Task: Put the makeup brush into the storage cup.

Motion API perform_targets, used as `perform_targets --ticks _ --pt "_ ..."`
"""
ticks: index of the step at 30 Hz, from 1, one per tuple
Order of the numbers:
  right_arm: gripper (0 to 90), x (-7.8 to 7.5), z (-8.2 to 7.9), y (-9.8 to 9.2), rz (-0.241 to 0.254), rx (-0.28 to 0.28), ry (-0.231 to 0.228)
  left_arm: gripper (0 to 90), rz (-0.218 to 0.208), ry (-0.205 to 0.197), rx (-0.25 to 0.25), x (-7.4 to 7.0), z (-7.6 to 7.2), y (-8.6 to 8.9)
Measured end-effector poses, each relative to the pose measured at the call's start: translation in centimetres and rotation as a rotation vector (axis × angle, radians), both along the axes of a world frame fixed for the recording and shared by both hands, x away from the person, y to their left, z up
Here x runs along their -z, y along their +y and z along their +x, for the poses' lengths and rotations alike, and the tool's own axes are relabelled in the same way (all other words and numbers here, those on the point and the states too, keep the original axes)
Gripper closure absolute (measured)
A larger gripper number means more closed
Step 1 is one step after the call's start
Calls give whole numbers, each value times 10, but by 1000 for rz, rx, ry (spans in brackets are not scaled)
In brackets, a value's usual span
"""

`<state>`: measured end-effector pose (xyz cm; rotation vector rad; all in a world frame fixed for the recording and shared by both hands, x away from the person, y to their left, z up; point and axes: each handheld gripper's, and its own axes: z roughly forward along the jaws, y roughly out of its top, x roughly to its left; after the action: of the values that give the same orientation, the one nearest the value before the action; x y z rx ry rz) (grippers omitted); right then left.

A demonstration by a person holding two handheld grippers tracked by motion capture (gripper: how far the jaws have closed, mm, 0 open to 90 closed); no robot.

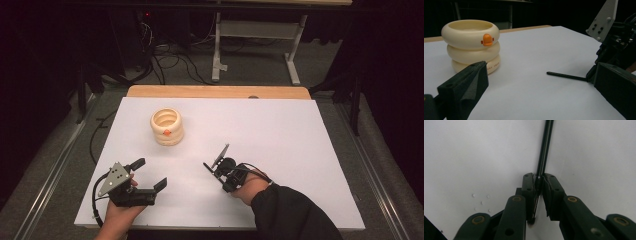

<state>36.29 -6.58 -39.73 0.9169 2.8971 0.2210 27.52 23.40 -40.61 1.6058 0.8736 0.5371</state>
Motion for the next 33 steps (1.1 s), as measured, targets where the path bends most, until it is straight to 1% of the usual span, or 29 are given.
perform_targets --ticks 3,4,6,15,16,19,33 --pt "832 0 0 0 -1 0 5 2 -7 -1 -3 0 0 0" --pt "833 0 0 0 -1 -1 0 2 -8 -1 -3 0 0 0" --pt "833 0 1 0 3 -2 7 2 -7 -1 -3 0 0 0" --pt "833 0 1 0 4 0 8 2 -5 -4 -3 -1 -1 0" --pt "840 0 1 0 3 -3 11 2 -6 -4 -3 -1 -1 0" --pt "855 0 0 0 -2 -11 -3 2 -10 -6 -6 -1 -1 0" --pt "858 -1 0 0 -4 -37 -1 2 -10 -8 -7 -1 -1 1"
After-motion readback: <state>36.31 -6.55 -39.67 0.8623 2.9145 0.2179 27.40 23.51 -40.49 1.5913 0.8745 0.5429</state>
